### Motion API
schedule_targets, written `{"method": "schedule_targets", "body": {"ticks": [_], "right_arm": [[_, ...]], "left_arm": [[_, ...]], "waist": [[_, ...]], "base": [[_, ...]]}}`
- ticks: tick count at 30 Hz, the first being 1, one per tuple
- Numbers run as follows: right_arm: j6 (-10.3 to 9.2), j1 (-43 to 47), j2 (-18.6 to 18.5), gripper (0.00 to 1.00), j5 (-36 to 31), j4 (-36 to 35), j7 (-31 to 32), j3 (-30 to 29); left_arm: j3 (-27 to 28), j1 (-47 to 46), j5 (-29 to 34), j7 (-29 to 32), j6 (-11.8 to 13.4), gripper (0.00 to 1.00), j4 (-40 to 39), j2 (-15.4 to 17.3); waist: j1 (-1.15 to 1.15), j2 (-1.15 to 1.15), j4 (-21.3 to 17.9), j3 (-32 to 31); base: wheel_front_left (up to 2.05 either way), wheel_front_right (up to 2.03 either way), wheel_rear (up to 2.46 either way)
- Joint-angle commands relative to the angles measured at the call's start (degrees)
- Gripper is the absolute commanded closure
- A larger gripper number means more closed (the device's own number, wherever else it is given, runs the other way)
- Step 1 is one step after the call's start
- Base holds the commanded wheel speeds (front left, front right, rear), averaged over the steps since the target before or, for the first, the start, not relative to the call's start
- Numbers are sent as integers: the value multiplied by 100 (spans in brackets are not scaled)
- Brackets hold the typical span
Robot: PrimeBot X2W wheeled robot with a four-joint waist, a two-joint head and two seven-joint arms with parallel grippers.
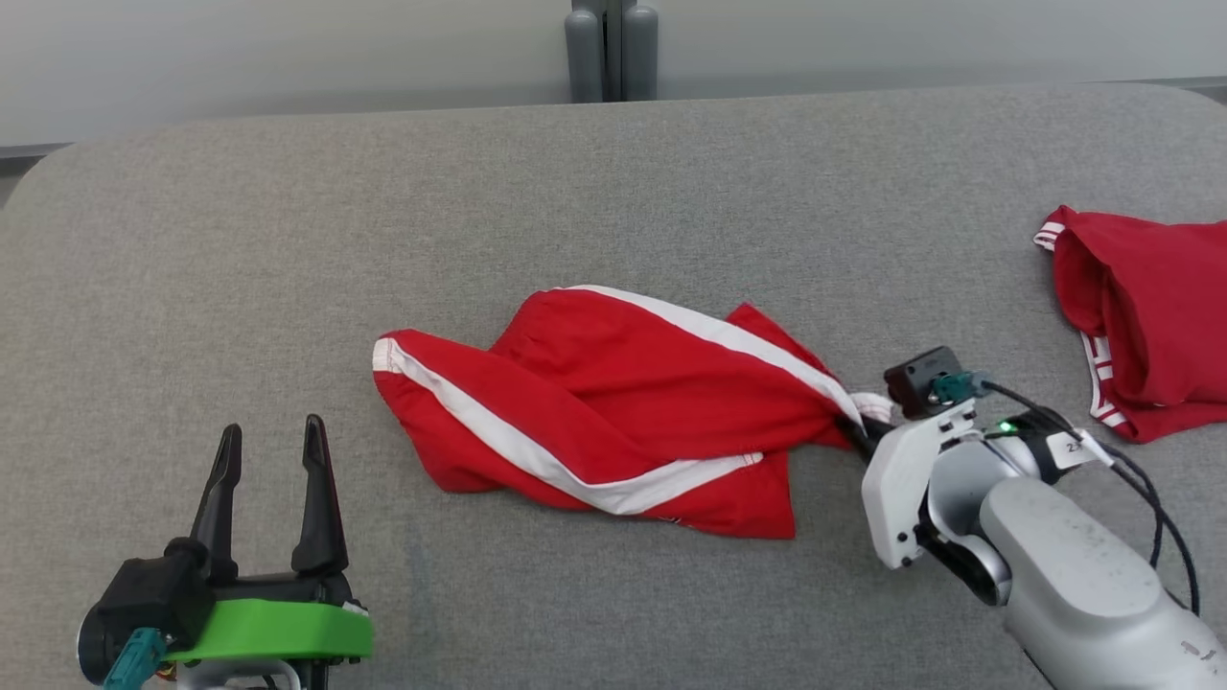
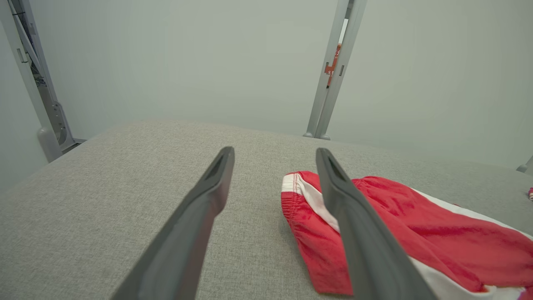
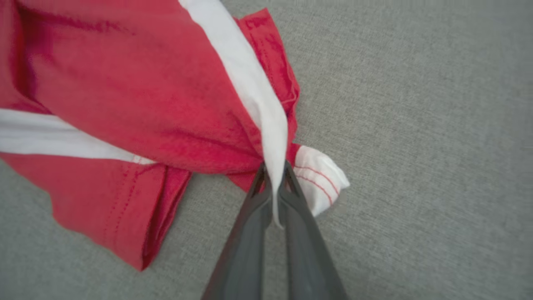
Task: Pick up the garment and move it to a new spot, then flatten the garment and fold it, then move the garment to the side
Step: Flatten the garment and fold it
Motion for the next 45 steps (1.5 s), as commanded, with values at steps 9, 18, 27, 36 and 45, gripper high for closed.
{"method": "schedule_targets", "body": {"ticks": [9, 18, 27, 36, 45], "right_arm": [[-11, -839, -292, 100, -294, 110, -89, -486], [-12, -2083, -238, 100, -505, 904, 19, -773], [-12, -2863, 66, 0, -990, 1916, -589, -1042], [-12, -2376, 60, 0, -825, 1827, -1205, -1076], [-11, -856, -64, 0, -456, -50, -1099, -1075]], "left_arm": [[-63, -187, -57, 2, 11, 0, -71, 7], [-358, -530, -133, 2, -43, 0, -95, 8], [-581, -819, -173, 2, -21, 0, -188, 8], [-318, -545, 10, 1, 23, 0, -195, 8], [-156, -239, -9, 1, 9, 0, -135, 8]], "waist": [[0, 0, 176, 183], [0, 0, 642, 554], [0, 0, 1019, 910], [0, 0, 715, 503], [0, 0, 202, 91]], "base": [[0, 0, 0], [0, 0, 0], [0, 0, 0], [0, 0, 0], [0, 0, 0]]}}
